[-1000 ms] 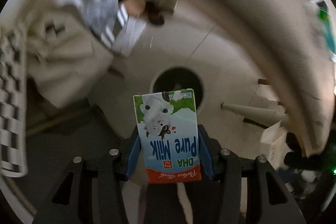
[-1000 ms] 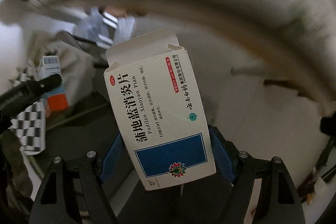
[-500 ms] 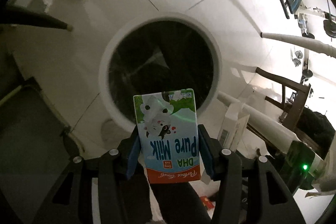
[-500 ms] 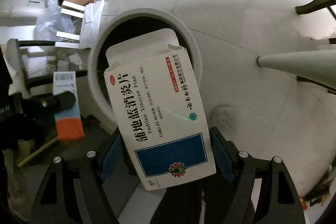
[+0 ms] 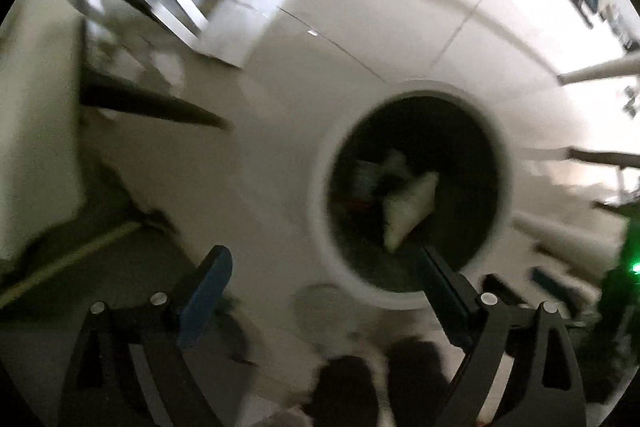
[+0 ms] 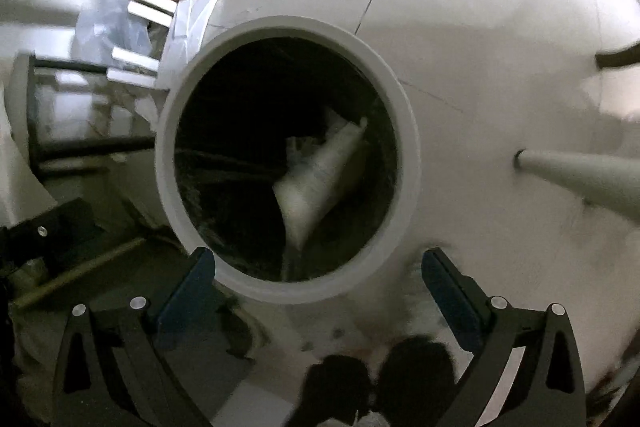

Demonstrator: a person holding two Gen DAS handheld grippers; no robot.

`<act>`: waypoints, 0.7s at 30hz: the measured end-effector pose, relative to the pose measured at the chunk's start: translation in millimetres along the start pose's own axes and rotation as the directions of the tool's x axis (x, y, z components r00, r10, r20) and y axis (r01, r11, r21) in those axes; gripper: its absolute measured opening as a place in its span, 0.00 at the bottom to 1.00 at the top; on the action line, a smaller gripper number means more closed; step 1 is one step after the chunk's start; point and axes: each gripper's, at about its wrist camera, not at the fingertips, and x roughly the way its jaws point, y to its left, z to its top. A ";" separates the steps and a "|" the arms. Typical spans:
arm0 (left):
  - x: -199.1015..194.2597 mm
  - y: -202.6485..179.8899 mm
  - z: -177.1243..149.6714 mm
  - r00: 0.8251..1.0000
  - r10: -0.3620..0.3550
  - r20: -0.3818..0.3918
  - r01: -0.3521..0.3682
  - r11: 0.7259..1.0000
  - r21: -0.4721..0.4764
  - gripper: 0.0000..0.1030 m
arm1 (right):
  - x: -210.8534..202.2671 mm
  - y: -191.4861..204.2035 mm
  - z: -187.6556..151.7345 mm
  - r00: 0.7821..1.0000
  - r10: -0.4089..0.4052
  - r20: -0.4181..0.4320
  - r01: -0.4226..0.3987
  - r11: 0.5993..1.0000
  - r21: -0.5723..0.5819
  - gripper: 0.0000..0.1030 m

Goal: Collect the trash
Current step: 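Open both tools to drop the carton and box into the bin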

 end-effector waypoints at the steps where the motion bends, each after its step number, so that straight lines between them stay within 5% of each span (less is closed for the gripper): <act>1: -3.3 -1.3 -3.6 1.000 0.025 0.012 -0.025 1.000 0.013 0.91 | -2.2 1.9 -1.2 1.000 -0.021 0.007 0.021 1.000 -0.009 1.00; 8: -43.7 -18.9 -33.3 0.996 0.072 0.055 -0.076 0.995 0.061 0.92 | -58.5 17.6 -20.5 0.978 -0.177 0.107 0.178 0.984 -0.008 1.00; 21: -178.2 -7.1 -76.4 0.992 0.053 0.116 -0.060 0.996 0.065 0.92 | -207.5 42.4 -61.5 0.976 -0.144 0.164 0.149 0.989 -0.017 1.00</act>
